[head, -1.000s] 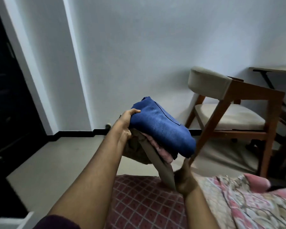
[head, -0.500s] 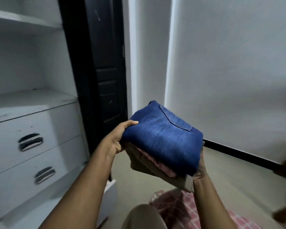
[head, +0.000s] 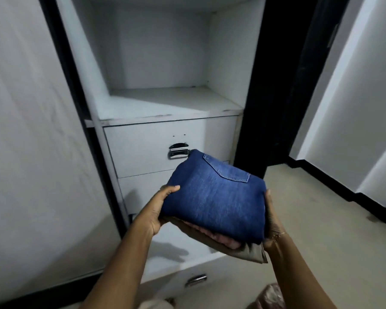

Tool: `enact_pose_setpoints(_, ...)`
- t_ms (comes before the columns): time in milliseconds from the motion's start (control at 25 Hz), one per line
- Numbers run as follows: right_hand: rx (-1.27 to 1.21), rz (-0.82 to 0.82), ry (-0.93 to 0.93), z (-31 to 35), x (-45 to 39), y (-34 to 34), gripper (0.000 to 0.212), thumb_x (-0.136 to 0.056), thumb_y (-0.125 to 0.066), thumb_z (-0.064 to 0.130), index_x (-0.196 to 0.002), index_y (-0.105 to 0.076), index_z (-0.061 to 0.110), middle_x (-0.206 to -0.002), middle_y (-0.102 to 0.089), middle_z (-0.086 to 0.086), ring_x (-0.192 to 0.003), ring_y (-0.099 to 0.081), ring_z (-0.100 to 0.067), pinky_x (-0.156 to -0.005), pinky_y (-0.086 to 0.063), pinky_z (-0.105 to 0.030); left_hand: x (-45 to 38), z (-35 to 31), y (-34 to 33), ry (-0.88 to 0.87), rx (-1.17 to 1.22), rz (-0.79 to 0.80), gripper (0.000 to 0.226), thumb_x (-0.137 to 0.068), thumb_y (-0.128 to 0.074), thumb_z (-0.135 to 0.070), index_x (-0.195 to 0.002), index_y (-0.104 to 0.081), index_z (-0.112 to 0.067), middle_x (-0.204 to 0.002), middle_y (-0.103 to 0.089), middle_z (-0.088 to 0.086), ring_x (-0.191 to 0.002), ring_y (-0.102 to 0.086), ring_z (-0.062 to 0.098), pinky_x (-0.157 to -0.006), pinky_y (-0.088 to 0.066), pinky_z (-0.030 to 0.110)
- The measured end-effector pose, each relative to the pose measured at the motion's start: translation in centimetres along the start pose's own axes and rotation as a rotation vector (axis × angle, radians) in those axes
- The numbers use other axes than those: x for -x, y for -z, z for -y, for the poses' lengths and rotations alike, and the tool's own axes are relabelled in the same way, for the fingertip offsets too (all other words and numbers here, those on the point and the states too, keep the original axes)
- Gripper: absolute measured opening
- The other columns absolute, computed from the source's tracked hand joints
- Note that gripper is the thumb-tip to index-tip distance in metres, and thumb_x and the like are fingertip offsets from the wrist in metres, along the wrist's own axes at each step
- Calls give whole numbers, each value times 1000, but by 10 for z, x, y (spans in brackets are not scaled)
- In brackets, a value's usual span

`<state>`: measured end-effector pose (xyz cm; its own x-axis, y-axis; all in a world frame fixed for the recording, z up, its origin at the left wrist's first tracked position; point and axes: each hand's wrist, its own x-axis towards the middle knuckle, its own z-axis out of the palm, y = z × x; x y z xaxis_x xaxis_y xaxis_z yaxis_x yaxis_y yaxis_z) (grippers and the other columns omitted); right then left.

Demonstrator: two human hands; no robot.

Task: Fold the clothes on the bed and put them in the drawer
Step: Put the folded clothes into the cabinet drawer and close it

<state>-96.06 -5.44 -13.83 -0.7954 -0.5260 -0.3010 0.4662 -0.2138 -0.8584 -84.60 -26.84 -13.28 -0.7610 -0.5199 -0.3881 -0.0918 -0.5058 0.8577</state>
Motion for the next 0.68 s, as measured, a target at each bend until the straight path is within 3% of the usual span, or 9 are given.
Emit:
enact_pose_setpoints(120,76,12,-241,-32,-42,-25,46,-89,-43,52,-101,-59,12,-96,-66,-10,-87,-60,-28,-69,-45,-40,-21,20,49,11,58,-118,43,-76,-68,-27,-116,-61,-15,-94,-71,8,-81,-63,24,-62,-48,29)
enact_pose_setpoints(200,104,-6,-342,-50,-66,-35,37,-87,-51,45,-98,-62,11,-95,-67,-13,-91,-59,-34,-71,-46,-43,-35,36,68,33,89,-146,47,-69,-71,-26,-114,-63,-15,-91,-73,7,-81,-64,25,-66,-48,30)
enact_pose_setpoints(360,206,-76,-417,-91,-126,-41,32,-90,-52,35,-101,-57,6,-104,-62,-16,-90,-55,-33,-76,-43,-42,-80,72,99,138,117,-232,47,-64,-75,-28,-107,-65,-13,-88,-74,9,-82,-65,27,-72,-48,33)
enact_pose_setpoints(520,266,-104,-440,-130,-184,-29,41,-96,-43,26,-126,-49,-2,-110,-59,-20,-82,-54,-30,-75,-43,-40,-123,105,111,264,119,-280,30,-78,-68,-26,-104,-64,-11,-87,-73,8,-80,-64,26,-66,-47,30)
enact_pose_setpoints(560,278,-112,-442,-139,-198,-25,40,-96,-41,24,-123,-50,-4,-100,-60,-18,-78,-55,-29,-71,-45,-41,-130,111,112,296,105,-288,27,-80,-67,-26,-102,-63,-11,-88,-72,8,-80,-63,25,-63,-47,29)
enact_pose_setpoints(680,355,-117,-444,-161,-235,-13,29,-98,-33,16,-84,-55,4,-76,-56,-12,-70,-51,-22,-74,-42,-39,-159,128,120,381,53,-281,20,-81,-66,-21,-97,-62,-10,-89,-68,7,-82,-61,24,-65,-47,29)
